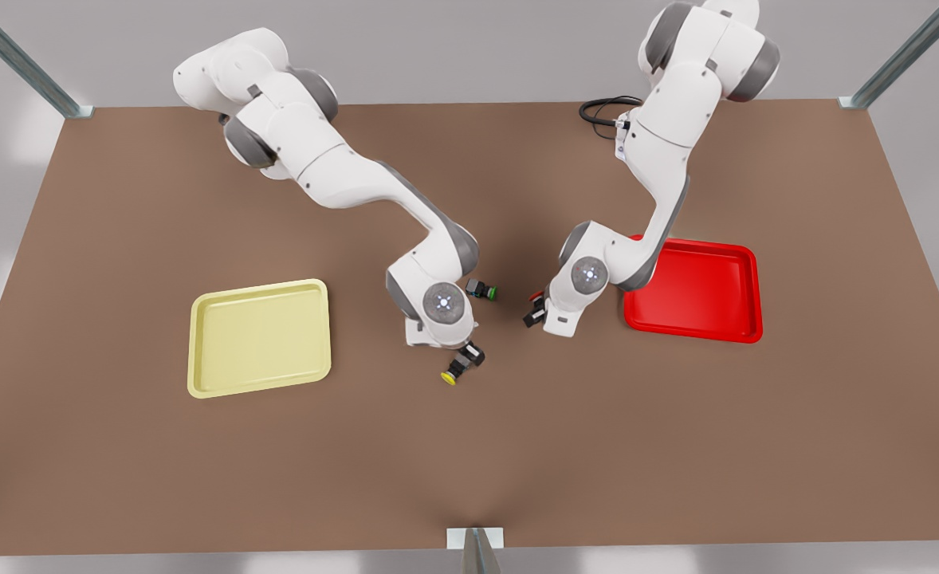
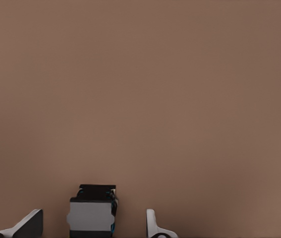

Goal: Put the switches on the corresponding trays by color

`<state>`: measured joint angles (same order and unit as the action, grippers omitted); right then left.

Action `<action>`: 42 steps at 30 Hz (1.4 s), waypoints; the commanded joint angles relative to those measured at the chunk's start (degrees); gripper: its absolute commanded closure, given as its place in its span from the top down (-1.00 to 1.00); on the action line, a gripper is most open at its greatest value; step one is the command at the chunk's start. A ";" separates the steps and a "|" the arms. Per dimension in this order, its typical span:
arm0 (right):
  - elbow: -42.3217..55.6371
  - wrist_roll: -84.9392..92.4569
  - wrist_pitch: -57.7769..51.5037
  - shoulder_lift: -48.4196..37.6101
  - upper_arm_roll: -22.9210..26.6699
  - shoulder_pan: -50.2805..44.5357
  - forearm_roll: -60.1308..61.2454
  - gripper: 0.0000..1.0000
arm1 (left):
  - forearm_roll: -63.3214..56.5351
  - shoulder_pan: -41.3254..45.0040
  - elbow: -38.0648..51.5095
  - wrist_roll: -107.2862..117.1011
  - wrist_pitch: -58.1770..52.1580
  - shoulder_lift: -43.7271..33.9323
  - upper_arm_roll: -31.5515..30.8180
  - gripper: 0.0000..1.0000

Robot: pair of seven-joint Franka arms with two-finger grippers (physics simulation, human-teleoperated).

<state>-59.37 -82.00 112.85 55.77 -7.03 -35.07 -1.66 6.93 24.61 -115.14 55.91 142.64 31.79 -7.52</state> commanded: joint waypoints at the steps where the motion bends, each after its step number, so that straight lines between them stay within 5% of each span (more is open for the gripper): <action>1: 0.39 0.00 -0.08 0.13 0.00 0.00 -0.01 1.00 | -0.07 0.00 0.00 -0.01 0.00 0.03 0.05 1.00; 2: 0.84 -0.79 0.35 0.92 -0.18 -0.17 -0.09 1.00 | -0.16 0.00 -0.09 -0.01 -0.17 -0.06 0.13 0.96; 5: 0.84 -0.26 -0.35 1.89 0.26 -0.70 -0.71 1.00 | -0.16 0.00 -0.17 -0.10 -0.61 -0.32 0.31 0.38; 10: 6.29 0.61 0.44 5.14 0.09 -0.17 -0.80 1.00 | -0.16 -0.09 -0.44 -0.27 -0.61 -0.59 0.31 0.20; 19: 6.29 1.58 3.43 8.21 0.00 -0.35 -0.80 1.00 | -0.16 -0.09 -0.97 -0.80 -0.61 -0.76 0.75 0.19; 20: 6.29 1.85 3.52 8.21 -0.09 -0.44 -0.80 0.86 | -0.16 -0.09 -0.97 -0.80 -0.61 -0.76 0.75 0.19; 26: 6.20 1.76 5.45 9.88 -0.35 -0.44 -0.80 0.73 | -0.25 -0.09 -0.97 -0.80 -0.61 -0.67 0.75 0.11; 29: 6.29 1.94 5.36 9.80 -0.27 -0.44 -0.80 0.31 | -0.16 -0.09 -1.05 -0.80 -0.70 -0.59 0.75 0.09; 42: 6.29 1.23 5.45 9.71 -0.18 -0.35 -2.03 0.06 | -0.16 -0.09 -0.97 -0.80 -0.53 -0.32 0.75 0.05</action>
<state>-53.00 -80.77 118.30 65.49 -7.21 -35.42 -3.68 6.51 24.52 -116.10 55.13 142.11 31.46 -6.77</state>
